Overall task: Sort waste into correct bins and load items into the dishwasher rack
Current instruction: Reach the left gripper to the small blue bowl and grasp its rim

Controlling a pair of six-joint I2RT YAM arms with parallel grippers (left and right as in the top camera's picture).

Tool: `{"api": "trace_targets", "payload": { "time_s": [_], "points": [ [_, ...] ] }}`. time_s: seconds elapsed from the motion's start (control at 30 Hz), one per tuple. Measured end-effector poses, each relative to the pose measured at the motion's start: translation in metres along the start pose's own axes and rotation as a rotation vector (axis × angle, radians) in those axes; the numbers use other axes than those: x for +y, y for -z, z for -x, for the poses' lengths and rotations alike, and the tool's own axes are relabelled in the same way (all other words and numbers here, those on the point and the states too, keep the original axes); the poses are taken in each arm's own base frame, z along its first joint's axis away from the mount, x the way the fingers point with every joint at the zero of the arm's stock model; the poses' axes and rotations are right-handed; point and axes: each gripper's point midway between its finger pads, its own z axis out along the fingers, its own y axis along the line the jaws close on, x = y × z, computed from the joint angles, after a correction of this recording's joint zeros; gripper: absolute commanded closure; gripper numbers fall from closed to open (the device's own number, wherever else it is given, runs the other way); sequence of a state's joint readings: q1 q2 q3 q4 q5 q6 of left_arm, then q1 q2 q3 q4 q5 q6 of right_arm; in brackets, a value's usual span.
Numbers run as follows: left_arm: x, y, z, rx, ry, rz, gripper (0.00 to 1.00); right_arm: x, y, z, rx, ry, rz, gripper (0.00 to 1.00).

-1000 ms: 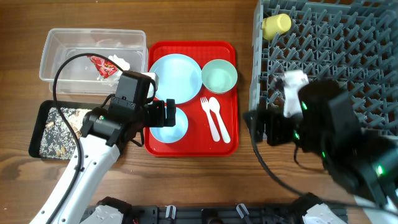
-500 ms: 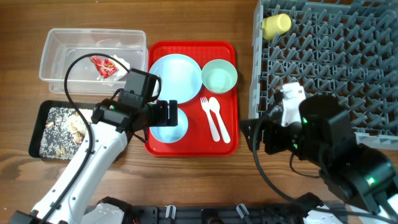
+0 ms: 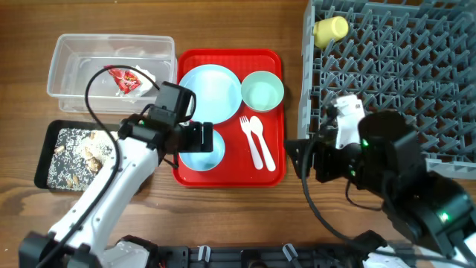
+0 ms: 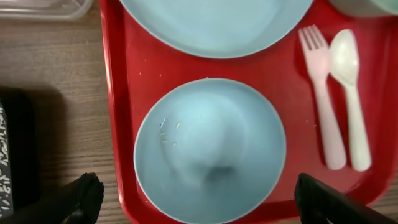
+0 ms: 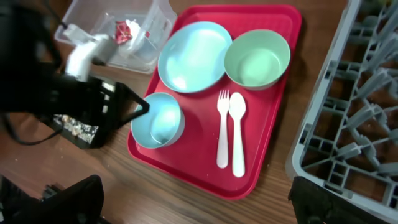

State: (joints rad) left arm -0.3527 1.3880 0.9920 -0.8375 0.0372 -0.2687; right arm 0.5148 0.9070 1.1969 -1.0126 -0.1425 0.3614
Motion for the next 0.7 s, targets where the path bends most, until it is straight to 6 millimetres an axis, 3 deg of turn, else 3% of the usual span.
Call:
{"api": "trace_targets", "payload": {
  "time_s": [0.3, 0.7],
  "points": [
    [0.010, -0.019, -0.003, 0.045, 0.001, 0.063, 0.05, 0.007, 0.039, 0.004, -0.128, 0.072, 0.045, 0.01],
    [0.017, -0.051, -0.004, 0.094, 0.000, 0.115, 0.08, 0.008, 0.044, 0.004, -0.143, 0.101, 0.048, 0.01]
  ]
}}
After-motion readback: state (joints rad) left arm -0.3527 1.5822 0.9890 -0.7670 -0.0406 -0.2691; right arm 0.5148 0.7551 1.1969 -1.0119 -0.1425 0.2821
